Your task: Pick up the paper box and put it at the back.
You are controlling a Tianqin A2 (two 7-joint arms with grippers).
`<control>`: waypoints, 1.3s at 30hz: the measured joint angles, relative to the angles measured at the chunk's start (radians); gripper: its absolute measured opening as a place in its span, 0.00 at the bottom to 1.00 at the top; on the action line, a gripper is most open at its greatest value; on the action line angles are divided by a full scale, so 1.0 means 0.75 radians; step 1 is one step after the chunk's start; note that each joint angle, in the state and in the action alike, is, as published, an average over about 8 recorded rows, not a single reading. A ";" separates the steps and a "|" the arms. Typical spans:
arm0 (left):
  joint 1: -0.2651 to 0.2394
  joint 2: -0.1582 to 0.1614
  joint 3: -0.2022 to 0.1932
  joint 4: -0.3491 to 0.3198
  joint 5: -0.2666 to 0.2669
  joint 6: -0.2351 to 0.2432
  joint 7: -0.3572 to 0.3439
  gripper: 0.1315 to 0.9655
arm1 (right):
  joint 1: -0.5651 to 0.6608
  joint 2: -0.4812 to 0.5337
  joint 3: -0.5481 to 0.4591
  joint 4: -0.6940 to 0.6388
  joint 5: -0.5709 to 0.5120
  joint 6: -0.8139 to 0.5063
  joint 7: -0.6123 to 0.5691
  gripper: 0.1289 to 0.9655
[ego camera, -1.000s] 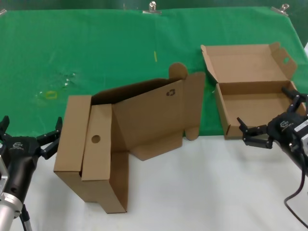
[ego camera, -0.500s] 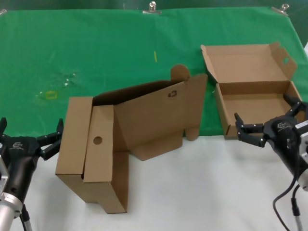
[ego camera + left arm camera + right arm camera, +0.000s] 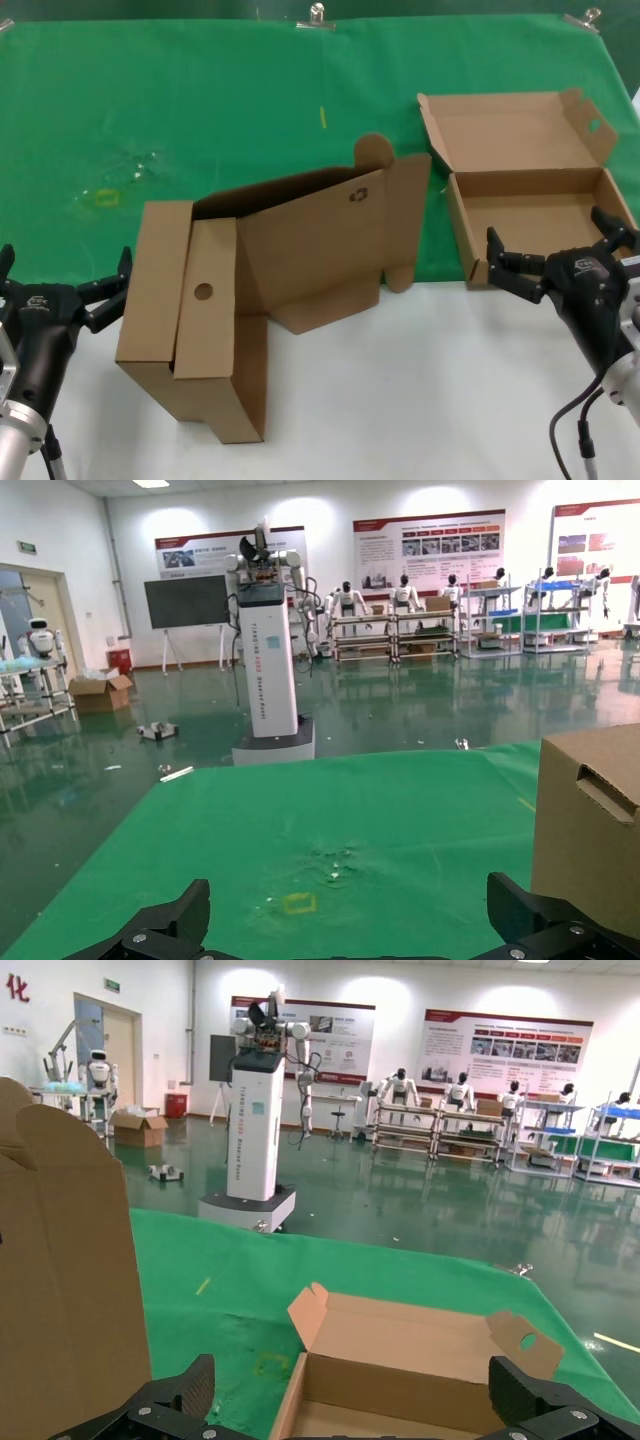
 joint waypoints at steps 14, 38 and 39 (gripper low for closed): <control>0.000 0.000 0.000 0.000 0.000 0.000 0.000 1.00 | -0.001 -0.004 -0.001 0.001 -0.001 0.006 0.007 1.00; 0.000 0.000 0.000 0.000 0.000 0.000 0.000 1.00 | -0.001 -0.004 -0.001 0.001 -0.001 0.006 0.007 1.00; 0.000 0.000 0.000 0.000 0.000 0.000 0.000 1.00 | -0.001 -0.004 -0.001 0.001 -0.001 0.006 0.007 1.00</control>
